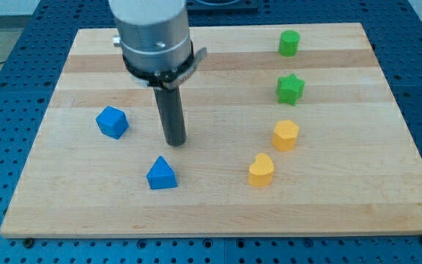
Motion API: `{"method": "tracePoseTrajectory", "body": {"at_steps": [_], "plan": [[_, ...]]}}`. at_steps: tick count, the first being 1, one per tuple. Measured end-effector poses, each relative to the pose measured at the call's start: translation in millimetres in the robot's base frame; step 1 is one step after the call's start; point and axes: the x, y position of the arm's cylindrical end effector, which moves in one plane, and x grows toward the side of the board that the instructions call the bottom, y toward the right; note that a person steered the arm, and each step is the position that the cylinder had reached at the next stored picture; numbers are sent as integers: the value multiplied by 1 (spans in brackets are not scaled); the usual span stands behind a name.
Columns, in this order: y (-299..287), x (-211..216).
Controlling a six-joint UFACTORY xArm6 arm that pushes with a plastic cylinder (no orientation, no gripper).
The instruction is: Move red circle along with the red star vertically towards blue cube
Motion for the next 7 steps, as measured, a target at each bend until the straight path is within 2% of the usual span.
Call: {"method": "tracePoseTrajectory", "body": {"at_steps": [3,4,5,6,7], "plan": [[-108,-44],[-37,-72],[4,-104],[6,-158],[-34,-185]]}}
